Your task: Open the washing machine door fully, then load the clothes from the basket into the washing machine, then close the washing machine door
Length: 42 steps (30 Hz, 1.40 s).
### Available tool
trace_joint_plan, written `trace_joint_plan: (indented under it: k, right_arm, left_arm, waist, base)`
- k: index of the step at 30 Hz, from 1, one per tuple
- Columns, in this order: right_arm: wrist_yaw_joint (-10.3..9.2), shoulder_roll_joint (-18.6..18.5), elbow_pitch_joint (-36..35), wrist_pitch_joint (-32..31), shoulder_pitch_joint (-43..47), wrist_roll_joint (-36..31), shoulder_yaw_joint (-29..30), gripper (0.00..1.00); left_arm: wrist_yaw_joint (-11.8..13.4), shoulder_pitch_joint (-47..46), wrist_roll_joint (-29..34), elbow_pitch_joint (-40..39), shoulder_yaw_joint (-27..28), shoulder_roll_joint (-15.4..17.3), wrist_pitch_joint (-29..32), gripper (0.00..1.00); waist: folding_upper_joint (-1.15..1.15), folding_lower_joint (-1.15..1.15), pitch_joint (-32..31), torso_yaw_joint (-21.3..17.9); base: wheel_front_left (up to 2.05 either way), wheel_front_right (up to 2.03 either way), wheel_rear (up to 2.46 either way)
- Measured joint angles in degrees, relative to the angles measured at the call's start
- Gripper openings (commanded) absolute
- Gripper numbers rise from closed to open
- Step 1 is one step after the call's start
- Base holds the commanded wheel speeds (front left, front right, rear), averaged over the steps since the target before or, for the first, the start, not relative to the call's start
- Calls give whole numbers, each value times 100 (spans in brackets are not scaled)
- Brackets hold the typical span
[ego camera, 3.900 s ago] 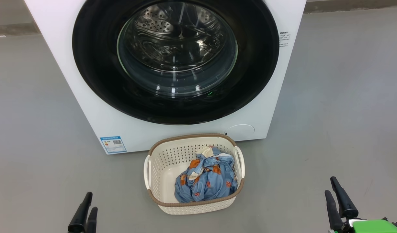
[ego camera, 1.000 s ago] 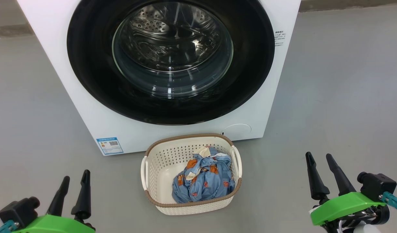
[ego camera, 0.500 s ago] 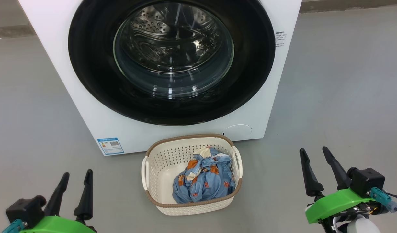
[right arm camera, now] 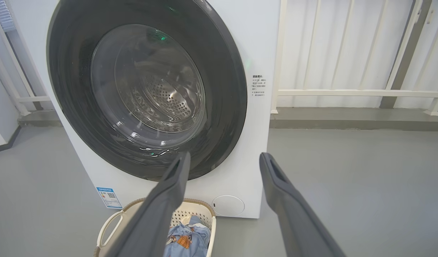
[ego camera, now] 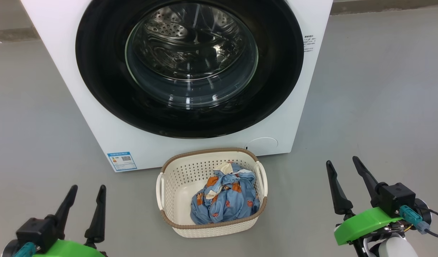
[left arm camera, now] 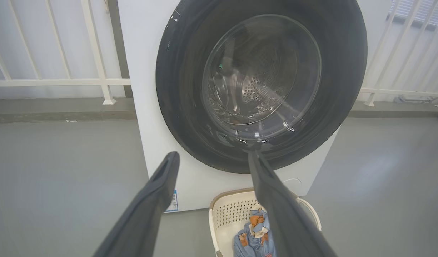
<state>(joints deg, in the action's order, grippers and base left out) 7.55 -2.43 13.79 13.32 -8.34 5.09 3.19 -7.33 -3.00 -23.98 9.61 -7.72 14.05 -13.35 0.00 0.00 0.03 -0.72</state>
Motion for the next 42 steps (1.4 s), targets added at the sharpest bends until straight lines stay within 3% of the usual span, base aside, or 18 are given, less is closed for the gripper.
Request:
trace_joint_plan:
  k: [8, 16, 42]
  right_arm:
    - [0, -8, 86, 98, -37, -194, -33, 100]
    - [0, -16, 234, 98, -69, 120, -22, 100]
    - [0, -20, 510, 98, -115, 156, 327, 100]
  left_arm:
    - [-7, -85, 359, -33, -46, 92, -87, 100]
    - [-7, -85, 363, -19, -34, 92, -87, 100]
    - [-7, -88, 564, 339, 274, -55, -87, 100]
  waist:
    - [0, 0, 11, 8]
    - [0, 0, 6, 4]
    - [0, 0, -27, 4]
  base:
    - [0, 0, 0]
    - [0, 0, 0]
    - [0, 0, 0]
